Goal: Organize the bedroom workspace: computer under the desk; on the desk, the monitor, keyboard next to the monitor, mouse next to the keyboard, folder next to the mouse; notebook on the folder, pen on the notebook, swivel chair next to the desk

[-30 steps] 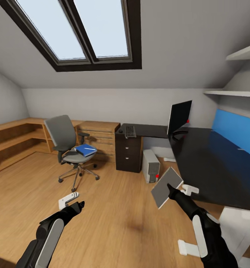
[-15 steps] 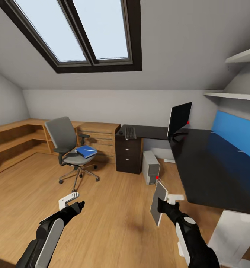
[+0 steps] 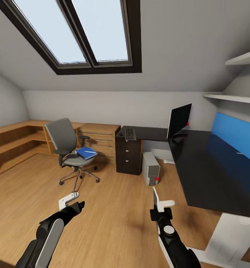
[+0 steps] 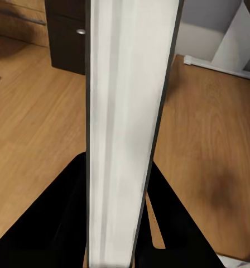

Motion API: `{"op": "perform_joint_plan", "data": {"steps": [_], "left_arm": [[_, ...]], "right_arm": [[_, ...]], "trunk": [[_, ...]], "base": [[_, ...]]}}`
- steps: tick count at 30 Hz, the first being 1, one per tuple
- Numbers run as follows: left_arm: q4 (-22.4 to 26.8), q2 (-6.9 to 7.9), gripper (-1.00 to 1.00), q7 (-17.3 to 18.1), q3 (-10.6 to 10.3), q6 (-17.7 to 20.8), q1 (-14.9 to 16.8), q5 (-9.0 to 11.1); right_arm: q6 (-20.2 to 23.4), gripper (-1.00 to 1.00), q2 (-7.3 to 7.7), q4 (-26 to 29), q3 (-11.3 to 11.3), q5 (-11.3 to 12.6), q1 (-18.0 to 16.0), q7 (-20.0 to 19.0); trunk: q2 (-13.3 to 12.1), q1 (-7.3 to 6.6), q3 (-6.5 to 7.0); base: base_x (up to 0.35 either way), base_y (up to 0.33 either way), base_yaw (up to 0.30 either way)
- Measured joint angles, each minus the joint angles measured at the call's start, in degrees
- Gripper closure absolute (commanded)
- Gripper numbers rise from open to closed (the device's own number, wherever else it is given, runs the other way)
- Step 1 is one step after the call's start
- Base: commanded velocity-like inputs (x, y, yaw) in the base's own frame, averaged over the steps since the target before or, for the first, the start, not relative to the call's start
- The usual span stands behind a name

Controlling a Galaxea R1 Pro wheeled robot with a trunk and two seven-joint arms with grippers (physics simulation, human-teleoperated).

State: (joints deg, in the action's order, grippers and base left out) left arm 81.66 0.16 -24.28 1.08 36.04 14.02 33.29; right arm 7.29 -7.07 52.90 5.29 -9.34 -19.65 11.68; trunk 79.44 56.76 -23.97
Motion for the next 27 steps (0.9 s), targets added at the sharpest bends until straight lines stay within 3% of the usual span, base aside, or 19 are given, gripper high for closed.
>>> {"op": "perform_joint_plan", "data": {"steps": [3, 10, 14, 15, 27], "left_arm": [[0.0, 0.0, -1.0, 0.0, 0.0, 0.0, 0.0, 0.0], [0.0, 0.0, -1.0, 0.0, 0.0, 0.0, 0.0, -0.1], [0.0, 0.0, -1.0, 0.0, 0.0, 0.0, 0.0, -0.1], [0.0, 0.0, -1.0, 0.0, 0.0, 0.0, 0.0, -0.1], [0.0, 0.0, -1.0, 0.0, 0.0, 0.0, 0.0, 0.1]], "right_arm": [[-0.8, 1.0, -0.03, -0.7, 0.5, 0.0, 0.0, 0.3], [-7.3, 1.0, -0.03, -3.1, 0.6, 1.3, 0.0, 0.4], [-9.5, 1.0, 0.03, -3.6, 0.5, 3.3, 0.0, 0.4], [-10.3, 1.0, 0.09, -3.7, 0.4, 4.9, 0.0, 0.4], [-10.7, 1.0, 0.22, -3.5, 0.1, 5.8, 0.0, 0.6]], "trunk": [[-1.2, -0.68, 0.54], [-4.0, -2.23, 1.8], [-5.6, -3.11, 2.51], [-6.0, -3.33, 2.69], [-10.8, -5.96, 4.85]], "base": [[0.201, 0.0, 0.0], [0.319, 0.0, 0.0], [0.335, 0.0, 0.0], [0.338, 0.005, 0.0], [0.338, 0.063, 0.0]]}}
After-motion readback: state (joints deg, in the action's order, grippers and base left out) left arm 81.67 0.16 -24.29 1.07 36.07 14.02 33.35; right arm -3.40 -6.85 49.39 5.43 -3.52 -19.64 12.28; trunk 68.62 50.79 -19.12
